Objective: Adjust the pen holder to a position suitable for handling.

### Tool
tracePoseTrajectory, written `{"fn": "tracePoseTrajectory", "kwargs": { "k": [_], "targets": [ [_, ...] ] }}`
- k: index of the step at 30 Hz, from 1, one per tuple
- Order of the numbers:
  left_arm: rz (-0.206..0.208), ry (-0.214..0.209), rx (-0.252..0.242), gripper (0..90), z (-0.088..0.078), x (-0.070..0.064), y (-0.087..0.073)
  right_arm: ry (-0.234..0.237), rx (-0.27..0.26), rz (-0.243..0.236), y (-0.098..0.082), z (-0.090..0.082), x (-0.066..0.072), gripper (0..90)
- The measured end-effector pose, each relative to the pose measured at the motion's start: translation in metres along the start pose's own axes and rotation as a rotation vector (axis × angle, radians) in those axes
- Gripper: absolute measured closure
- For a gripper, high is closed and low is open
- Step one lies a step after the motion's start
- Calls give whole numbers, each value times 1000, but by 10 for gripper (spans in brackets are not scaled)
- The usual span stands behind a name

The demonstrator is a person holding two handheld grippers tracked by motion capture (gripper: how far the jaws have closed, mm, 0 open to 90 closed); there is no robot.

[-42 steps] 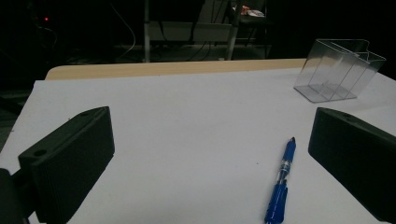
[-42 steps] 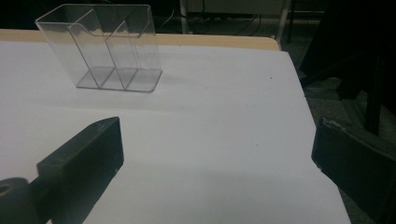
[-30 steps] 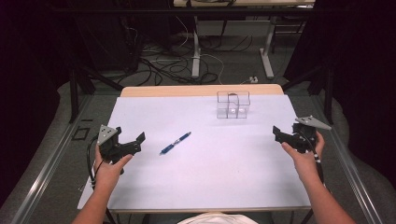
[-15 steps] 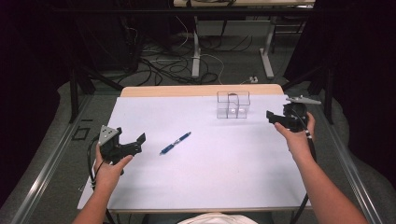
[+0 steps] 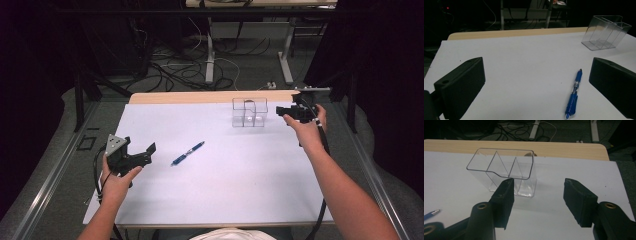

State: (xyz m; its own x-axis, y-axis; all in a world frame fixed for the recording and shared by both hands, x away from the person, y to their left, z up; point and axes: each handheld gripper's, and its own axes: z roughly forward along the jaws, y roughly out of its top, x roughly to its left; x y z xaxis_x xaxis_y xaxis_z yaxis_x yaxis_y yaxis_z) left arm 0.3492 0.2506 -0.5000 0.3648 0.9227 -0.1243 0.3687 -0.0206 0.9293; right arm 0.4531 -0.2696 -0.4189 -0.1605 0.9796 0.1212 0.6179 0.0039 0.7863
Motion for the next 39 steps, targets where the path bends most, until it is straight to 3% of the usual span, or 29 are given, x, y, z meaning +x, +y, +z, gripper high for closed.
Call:
{"fn": "tracePoseTrajectory", "kwargs": {
  "k": [9, 16, 39],
  "targets": [
    [1, -1, 1, 3, 0, 0, 0, -13, 48, 6, 18, 11, 8, 519],
    [2, -2, 3, 3, 0, 0, 0, -4, 109, 42, 30, 28, 14, 558],
    [6, 4, 8, 4, 1, 1, -2, -42, 186, 38, 40, 78, 19, 618]
  ]
}}
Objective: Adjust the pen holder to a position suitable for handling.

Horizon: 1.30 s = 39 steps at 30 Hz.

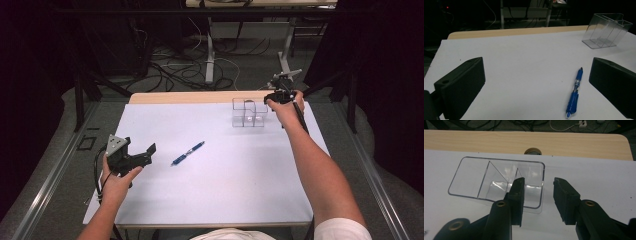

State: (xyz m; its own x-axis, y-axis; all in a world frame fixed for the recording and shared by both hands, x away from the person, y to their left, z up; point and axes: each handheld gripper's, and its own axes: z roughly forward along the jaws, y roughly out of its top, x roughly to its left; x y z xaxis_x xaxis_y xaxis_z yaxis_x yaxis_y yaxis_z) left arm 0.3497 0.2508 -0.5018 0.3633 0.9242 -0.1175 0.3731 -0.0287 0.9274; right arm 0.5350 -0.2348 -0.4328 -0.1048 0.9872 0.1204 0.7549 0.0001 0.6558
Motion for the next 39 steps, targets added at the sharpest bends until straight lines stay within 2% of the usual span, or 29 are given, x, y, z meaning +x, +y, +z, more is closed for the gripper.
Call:
{"fn": "tracePoseTrajectory", "kwargs": {
  "k": [10, 20, 31, 39],
  "targets": [
    [0, 5, -1, 2, 0, 1, 0, -11, 44, -7, -1, 23, -2, 651],
    [-1, 3, -2, 3, -1, 1, 0, -32, 71, -1, -2, 36, -2, 687],
    [-1, 0, -2, 3, -1, 1, 0, -41, 106, 39, -4, 46, -3, 792],
    [-2, -3, -1, 3, 0, 1, 0, -75, 112, 47, -6, 50, 2, 867]
  ]
}}
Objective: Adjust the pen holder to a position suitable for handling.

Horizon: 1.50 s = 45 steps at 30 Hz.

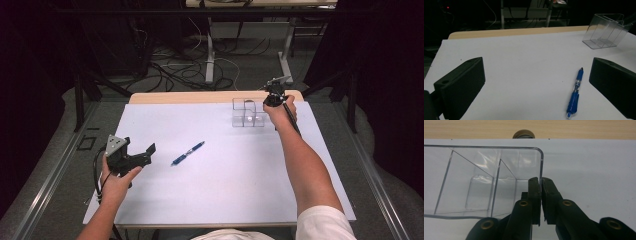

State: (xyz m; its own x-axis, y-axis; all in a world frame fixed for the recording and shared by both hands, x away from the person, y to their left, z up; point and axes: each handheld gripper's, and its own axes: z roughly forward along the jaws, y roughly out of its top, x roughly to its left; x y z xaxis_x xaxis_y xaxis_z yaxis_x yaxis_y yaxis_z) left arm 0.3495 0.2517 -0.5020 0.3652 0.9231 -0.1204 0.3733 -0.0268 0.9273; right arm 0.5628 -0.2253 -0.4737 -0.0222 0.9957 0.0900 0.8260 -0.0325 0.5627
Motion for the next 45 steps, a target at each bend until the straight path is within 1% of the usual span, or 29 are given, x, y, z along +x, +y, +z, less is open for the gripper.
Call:
{"fn": "tracePoseTrajectory", "kwargs": {
  "k": [2, 5, 6, 7, 9, 10, 15, 16, 17, 19, 20, 22, 23, 24, 25, 26, 27, 29, 32, 33, 35, 36, 37, 38, 39, 40, 42, 44, 45],
  "targets": [
    [-1, 0, 2, 2, 0, 0, 0, -17, 8, -5, 0, 0, 1, 872],
    [1, -2, 4, 3, 1, 0, 0, -29, 14, 6, 0, -1, 3, 879],
    [1, -2, 4, 3, 1, 0, 0, -23, 12, 12, 0, -1, 3, 880],
    [1, -2, 3, 3, 1, 0, 0, -17, 18, 8, 0, -2, 2, 881],
    [1, -2, 4, 2, 1, 0, 0, -14, 18, 14, 0, -2, 4, 881],
    [1, -2, 5, 2, 1, 0, 0, -14, 23, 6, -1, -2, 3, 880],
    [0, -3, 6, 3, 1, -1, 0, 8, 52, 26, -3, -5, 8, 877],
    [3, -3, 7, 3, 1, -1, 0, 7, 58, 15, -5, -6, 9, 877],
    [3, -3, 7, 2, 1, -1, 0, 13, 66, 20, -5, -7, 10, 877],
    [4, -3, 6, 3, 1, -1, 0, 20, 78, 13, -7, -8, 14, 876],
    [4, -3, 5, 2, 1, -2, 0, 23, 81, 20, -8, -9, 16, 875],
    [4, -2, 6, 2, 1, -2, 0, 29, 94, 7, -10, -10, 21, 875],
    [4, -2, 6, 2, 1, -2, 0, 48, 87, 11, -11, -10, 23, 875],
    [4, -2, 8, 3, 1, -2, 0, 37, 105, -3, -12, -11, 26, 874],
    [4, -2, 9, 2, 1, -2, 0, 50, 105, -2, -13, -11, 28, 874],
    [4, -3, 9, 2, 1, -2, 0, 46, 109, 7, -14, -12, 31, 873],
    [5, -3, 9, 3, 1, -2, 0, 51, 117, -5, -15, -13, 32, 873],
    [5, -4, 10, 2, 2, -2, 0, 49, 125, -3, -17, -14, 37, 872],
    [6, -3, 10, 2, 2, -2, 0, 61, 137, -1, -21, -15, 43, 870],
    [6, -3, 10, 2, 2, -2, 0, 72, 137, 11, -21, -15, 45, 870],
    [8, -4, 9, 2, 2, -3, 0, 66, 146, 9, -23, -17, 49, 870],
    [9, -4, 11, 2, 2, -3, 0, 61, 147, -3, -24, -17, 50, 870],
    [9, -5, 14, 3, 2, -3, 0, 65, 146, 18, -24, -17, 53, 870],
    [9, -5, 14, 3, 3, -3, -1, 63, 152, 16, -24, -17, 53, 870],
    [9, -5, 14, 3, 3, -3, -1, 61, 146, 24, -25, -17, 55, 870],
    [11, -6, 15, 2, 3, -3, 0, 51, 152, 16, -25, -17, 56, 870],
    [10, -6, 13, 2, 2, -3, 0, 58, 162, 35, -26, -18, 59, 869],
    [11, -6, 11, 3, 2, -4, 0, 60, 163, 33, -26, -18, 62, 869],
    [11, -6, 11, 2, 2, -4, 0, 57, 175, 30, -26, -19, 63, 868]
  ]
}}
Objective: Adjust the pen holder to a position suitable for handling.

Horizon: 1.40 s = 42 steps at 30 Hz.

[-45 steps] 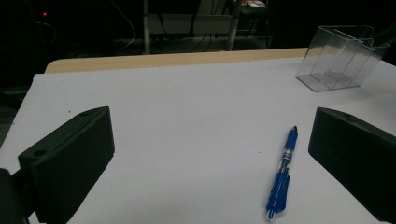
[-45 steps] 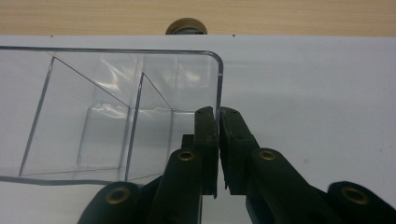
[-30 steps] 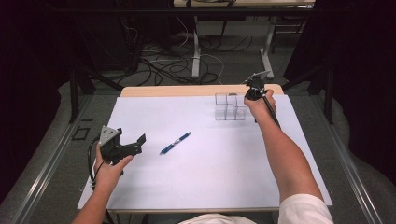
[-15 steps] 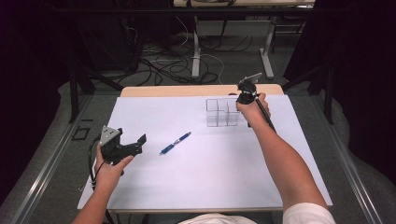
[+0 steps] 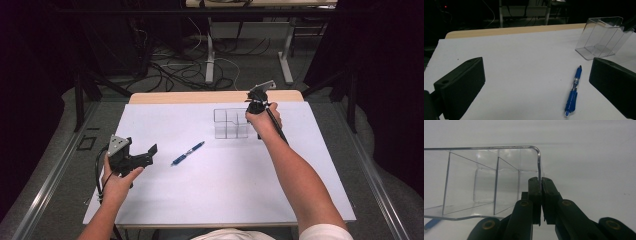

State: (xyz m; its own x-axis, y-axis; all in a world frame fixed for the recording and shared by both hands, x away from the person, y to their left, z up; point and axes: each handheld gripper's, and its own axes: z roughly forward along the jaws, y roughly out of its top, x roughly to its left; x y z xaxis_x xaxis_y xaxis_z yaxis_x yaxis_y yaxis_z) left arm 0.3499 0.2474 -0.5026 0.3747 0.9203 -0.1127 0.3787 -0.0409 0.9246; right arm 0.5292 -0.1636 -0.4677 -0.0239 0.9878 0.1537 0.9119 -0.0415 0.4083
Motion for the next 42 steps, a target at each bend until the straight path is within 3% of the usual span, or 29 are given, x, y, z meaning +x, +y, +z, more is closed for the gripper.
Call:
{"fn": "tracePoseTrajectory", "kwargs": {
  "k": [2, 4, 5, 6, 8, 10, 13, 20, 24, 25, 29, 34, 42],
  "targets": [
    [0, -1, 1, 2, 0, 0, 0, 35, -15, 9, -1, 1, 2, 866],
    [0, -1, 2, 2, 0, 0, 0, 11, 11, -8, -1, 0, 5, 866],
    [2, -1, 3, 2, 0, 1, 0, 16, 6, 8, -1, 1, 7, 866],
    [1, -1, 2, 2, 0, 1, 0, 17, 6, -14, -2, 1, 6, 866],
    [3, -2, 4, 2, 0, 1, 0, 13, 8, -14, -2, 1, 7, 865],
    [3, -2, 5, 3, 0, 1, 0, 30, 13, 6, -2, 1, 11, 863],
    [3, -1, 5, 2, 0, 1, 0, 33, 22, -24, -3, 1, 12, 862],
    [6, 0, 7, 3, 0, 1, 0, 56, 17, -6, -3, 1, 11, 849],
    [3, 2, 8, 2, 1, 1, -1, 81, 10, -42, -4, -4, 9, 766],
    [4, 2, 10, 3, 1, 1, -1, 107, -9, -37, -5, -5, 9, 750],
    [5, 3, 15, 2, 3, 1, -2, 130, -64, -78, -9, -10, 7, 674],
    [4, 6, 21, 3, 4, 2, -3, 158, -159, -153, -15, -19, 6, 575],
    [6, 8, 27, 6, 4, 0, -4, 178, -225, -217, -20, -37, 1, 489]
  ]
}}
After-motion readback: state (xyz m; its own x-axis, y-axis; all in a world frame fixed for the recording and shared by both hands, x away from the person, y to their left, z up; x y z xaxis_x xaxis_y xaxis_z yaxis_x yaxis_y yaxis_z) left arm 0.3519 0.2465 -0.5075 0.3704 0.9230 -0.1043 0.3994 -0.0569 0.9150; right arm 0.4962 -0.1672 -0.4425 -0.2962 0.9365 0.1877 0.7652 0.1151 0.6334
